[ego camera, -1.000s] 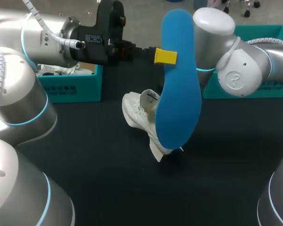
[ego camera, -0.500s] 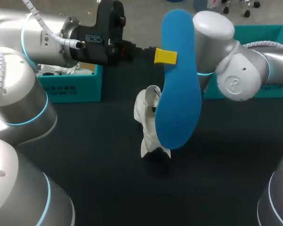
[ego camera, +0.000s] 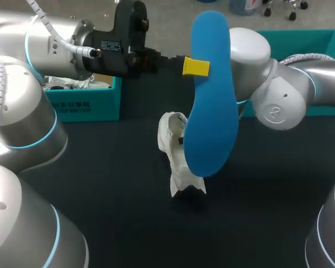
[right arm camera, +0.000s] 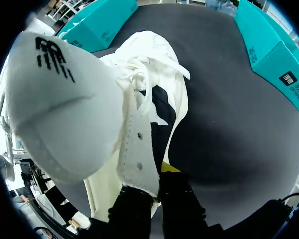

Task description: Take the shoe out of the shoebox, open the shoe tongue, remove and reinsert the insole, then place the shoe into the shoebox

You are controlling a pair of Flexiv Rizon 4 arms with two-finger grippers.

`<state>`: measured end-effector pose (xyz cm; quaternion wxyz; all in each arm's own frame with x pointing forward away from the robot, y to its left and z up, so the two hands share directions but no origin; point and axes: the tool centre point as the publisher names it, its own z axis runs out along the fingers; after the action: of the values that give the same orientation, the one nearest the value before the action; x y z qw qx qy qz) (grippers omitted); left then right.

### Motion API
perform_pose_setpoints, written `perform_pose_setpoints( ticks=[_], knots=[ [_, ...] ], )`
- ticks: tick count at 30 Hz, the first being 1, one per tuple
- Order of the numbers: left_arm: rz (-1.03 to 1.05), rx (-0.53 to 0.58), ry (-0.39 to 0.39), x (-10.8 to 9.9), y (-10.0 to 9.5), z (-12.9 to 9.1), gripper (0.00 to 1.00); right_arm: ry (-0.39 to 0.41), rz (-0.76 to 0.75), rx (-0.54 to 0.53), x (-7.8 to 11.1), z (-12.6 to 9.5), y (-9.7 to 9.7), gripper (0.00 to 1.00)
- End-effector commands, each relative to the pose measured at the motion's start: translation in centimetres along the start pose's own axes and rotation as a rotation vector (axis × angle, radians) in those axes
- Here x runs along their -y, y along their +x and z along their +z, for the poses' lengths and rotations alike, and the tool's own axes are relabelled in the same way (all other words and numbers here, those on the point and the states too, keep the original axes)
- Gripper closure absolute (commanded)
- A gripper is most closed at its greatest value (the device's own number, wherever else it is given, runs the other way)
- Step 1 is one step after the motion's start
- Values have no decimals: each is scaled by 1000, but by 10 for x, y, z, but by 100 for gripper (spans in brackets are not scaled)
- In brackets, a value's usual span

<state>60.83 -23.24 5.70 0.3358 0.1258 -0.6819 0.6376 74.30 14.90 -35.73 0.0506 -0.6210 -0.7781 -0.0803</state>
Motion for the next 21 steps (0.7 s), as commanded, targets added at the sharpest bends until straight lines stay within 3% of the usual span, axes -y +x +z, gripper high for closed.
perform_pose_setpoints(
  ticks=[1, 9, 16, 17, 18, 19, 21],
  knots=[
    [0, 0, 1, 0, -1, 2, 100, -2, 23, 29, -4, 11, 4, 100],
    [0, 0, 1, 0, -1, 2, 100, -43, 96, 33, -4, 22, -4, 100],
    [0, 0, 1, 0, -1, 2, 100, -18, 102, 26, -3, 30, -7, 100],
    [0, 0, 1, 0, -1, 2, 100, -15, 100, 24, -3, 31, -7, 66],
    [0, 0, 1, 0, -1, 2, 100, -10, 100, 24, -3, 32, -7, 25],
    [0, 0, 1, 0, -1, 2, 100, -1, 93, 18, -3, 33, -7, 0],
    [0, 0, 1, 0, -1, 2, 100, -1, 93, 17, -2, 32, -8, 0]
  ],
)
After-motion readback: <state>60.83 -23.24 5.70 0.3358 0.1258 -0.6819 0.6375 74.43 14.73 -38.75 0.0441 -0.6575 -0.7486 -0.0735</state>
